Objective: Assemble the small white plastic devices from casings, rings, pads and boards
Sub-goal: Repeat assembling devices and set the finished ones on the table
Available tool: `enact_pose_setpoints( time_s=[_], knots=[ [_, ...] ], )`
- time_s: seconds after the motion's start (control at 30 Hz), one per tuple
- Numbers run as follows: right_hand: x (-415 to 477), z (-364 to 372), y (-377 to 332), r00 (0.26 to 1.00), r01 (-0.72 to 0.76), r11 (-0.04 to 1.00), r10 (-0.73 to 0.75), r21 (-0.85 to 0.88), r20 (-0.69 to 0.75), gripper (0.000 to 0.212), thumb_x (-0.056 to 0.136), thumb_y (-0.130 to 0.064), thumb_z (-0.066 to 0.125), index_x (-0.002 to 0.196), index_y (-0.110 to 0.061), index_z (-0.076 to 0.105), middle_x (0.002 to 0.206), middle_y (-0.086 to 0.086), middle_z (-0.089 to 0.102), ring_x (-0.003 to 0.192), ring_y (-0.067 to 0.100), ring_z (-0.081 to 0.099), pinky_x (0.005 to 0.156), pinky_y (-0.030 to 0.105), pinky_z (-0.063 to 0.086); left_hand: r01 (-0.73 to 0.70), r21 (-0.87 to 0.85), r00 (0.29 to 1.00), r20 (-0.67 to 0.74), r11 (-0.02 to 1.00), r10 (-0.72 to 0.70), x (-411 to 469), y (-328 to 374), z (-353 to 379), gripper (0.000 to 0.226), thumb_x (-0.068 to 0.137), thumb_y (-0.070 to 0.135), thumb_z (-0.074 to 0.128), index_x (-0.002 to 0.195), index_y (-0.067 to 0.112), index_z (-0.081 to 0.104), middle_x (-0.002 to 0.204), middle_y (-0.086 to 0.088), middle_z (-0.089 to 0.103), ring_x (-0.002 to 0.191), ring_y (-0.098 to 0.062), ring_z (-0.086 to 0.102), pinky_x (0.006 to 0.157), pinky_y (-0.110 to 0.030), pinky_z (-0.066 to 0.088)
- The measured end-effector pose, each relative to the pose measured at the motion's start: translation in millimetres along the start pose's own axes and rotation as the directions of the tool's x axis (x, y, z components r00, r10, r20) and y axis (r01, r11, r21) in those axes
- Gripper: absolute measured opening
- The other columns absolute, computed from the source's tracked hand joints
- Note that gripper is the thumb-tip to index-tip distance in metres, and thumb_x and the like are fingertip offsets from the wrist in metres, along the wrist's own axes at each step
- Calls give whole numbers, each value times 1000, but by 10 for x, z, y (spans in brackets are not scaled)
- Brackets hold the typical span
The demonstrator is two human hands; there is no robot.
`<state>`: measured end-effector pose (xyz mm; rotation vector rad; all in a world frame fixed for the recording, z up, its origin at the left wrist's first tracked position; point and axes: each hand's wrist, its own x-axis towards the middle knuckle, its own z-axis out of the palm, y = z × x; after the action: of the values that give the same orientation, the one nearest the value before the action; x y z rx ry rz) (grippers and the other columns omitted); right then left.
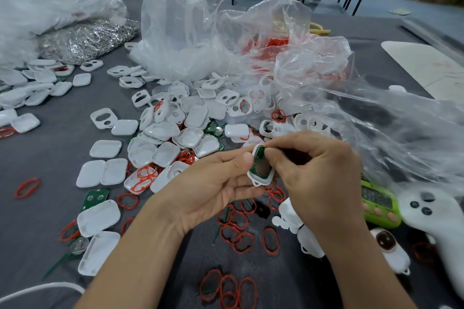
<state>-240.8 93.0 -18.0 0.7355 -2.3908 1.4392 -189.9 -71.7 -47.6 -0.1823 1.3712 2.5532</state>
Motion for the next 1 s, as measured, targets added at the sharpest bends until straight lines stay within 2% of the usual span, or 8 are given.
enact_pose_setpoints(
  time_s=[0.17,0.3,0.43,0.6,0.77,1.0],
  knots=[
    [-6,37,26,998,-43,998,45,39,-41,19,78,-14,88,90,-28,83,73,-19,72,71,2,69,64,6,49,-6,0,1000,19,1000,6,-15,3,16,52,91,27,55,135,0,61,110,-13,72,97,-22,70,78,-27,59],
    [-10,28,27,997,-48,998,50,42,-51,18,78,-16,88,86,-31,81,71,-20,71,70,1,68,62,5,47,-10,-7,999,30,1000,10,-20,7,18,47,96,28,60,133,-1,61,115,-17,69,100,-24,69,78,-28,59],
    [-13,44,20,996,-55,998,57,23,-67,14,79,-21,87,83,-33,80,70,-19,70,68,4,67,60,11,49,-12,-49,999,41,999,14,-25,20,18,53,85,32,66,128,1,67,114,-17,71,98,-23,71,77,-29,59],
    [-28,59,6,996,-19,1000,18,-13,-92,14,80,-21,86,87,-32,80,74,-21,70,71,2,67,62,14,53,-14,-65,998,53,998,18,-35,23,24,46,87,32,65,122,4,71,113,-17,72,98,-23,72,79,-29,59],
    [-22,46,20,995,5,1000,-7,-22,-97,7,83,-25,82,88,-30,81,76,-21,71,77,-1,67,67,4,46,-16,-63,998,60,998,20,-44,34,31,40,85,33,66,115,9,77,111,-14,74,98,-22,72,79,-29,59],
    [-23,34,14,997,-16,1000,15,-14,-80,4,86,-26,82,87,-30,81,76,-18,73,76,1,68,66,9,49,-12,-62,997,80,998,17,-51,40,33,39,87,33,65,116,10,77,111,-13,74,100,-22,73,79,-29,60]
  ],
)
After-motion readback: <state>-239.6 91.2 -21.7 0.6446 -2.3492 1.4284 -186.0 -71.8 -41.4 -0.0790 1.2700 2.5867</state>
